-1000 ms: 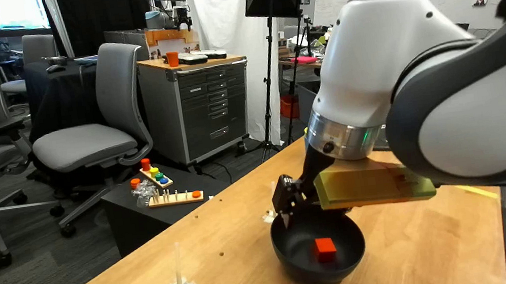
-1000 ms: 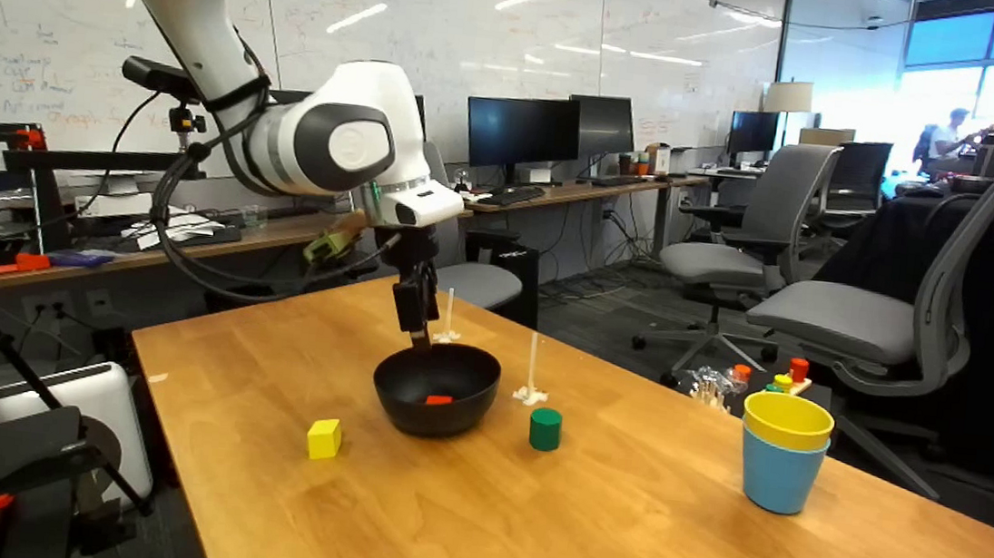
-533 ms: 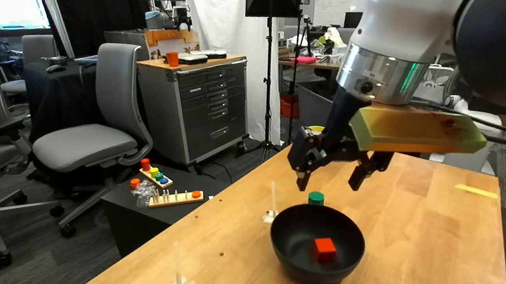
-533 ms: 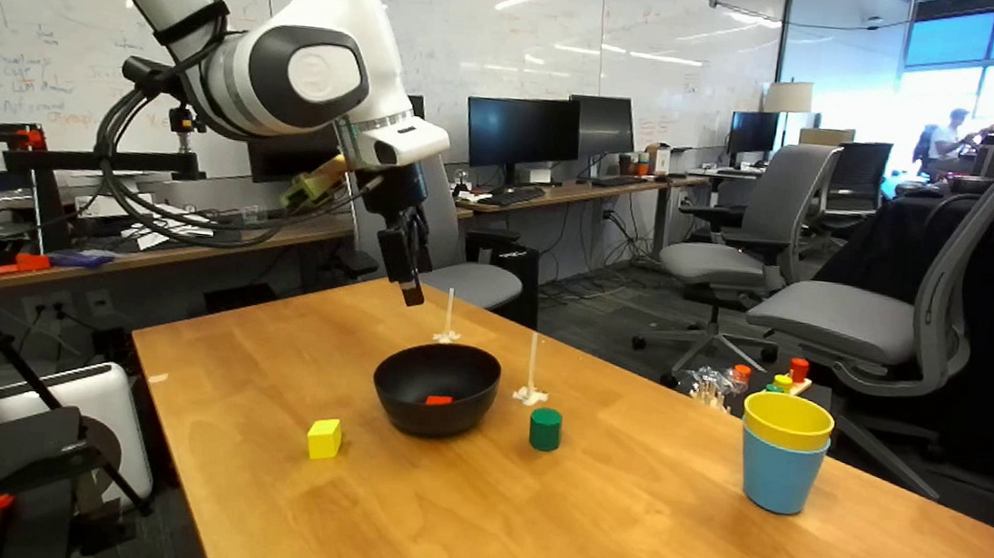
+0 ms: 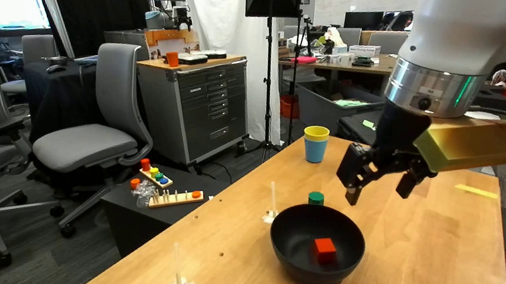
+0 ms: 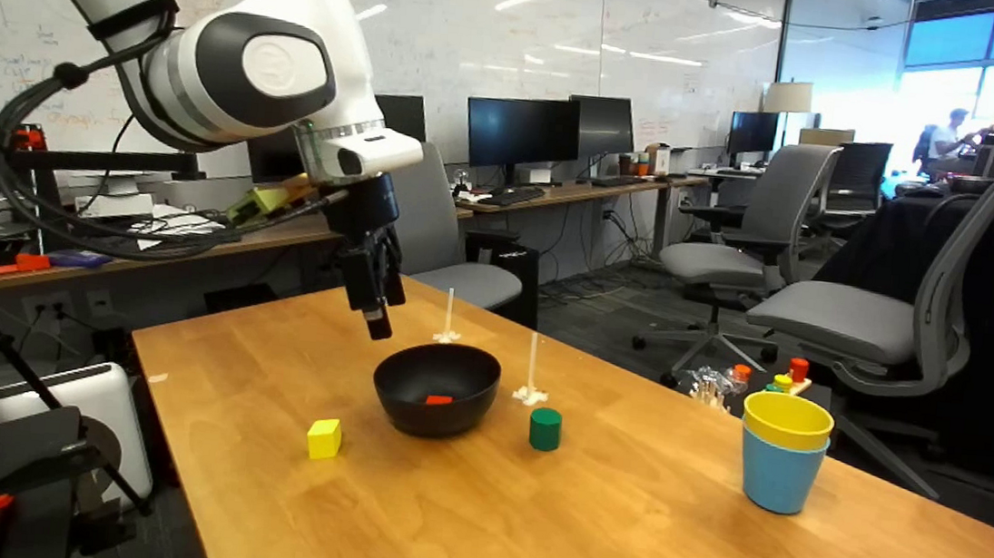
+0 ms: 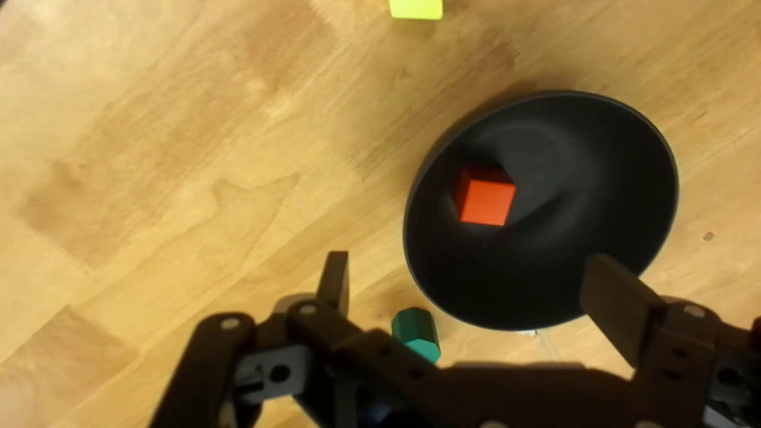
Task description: Put the blocks in the bowl beginning with the orange, yellow, then the green one
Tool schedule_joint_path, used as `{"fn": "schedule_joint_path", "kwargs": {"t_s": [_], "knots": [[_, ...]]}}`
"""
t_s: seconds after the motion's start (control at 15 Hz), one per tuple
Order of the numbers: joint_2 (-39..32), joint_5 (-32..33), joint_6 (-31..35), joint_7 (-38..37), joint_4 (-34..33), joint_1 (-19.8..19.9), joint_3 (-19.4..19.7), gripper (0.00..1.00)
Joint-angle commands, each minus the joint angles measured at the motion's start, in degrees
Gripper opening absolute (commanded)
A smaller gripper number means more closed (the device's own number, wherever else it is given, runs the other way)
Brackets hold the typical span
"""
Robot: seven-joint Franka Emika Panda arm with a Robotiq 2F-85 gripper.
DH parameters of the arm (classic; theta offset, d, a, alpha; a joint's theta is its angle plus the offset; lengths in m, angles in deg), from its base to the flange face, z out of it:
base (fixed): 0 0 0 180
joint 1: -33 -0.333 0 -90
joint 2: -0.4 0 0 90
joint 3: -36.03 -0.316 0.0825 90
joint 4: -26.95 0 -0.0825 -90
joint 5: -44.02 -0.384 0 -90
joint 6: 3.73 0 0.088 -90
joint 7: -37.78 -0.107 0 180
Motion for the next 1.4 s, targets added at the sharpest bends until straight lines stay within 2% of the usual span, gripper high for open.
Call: {"fn": "schedule_joint_path", "kwargs": {"t_s": [0.0,0.33,0.53,1.0,1.33], "knots": [[4.1,-1.66,-3.98,1.01,3.81,2.47,-3.34,1.0],[1.47,-1.7,-9.05,-0.85,3.57,3.9,-4.9,1.0],[-0.11,-5.49,-9.49,1.06,4.23,4.48,-6.35,1.0],[-3.11,-12.95,-6.25,6.25,6.45,4.19,-10.37,1.0],[-7.25,-11.64,-0.62,7.83,6.2,3.4,-9.42,1.0]]}}
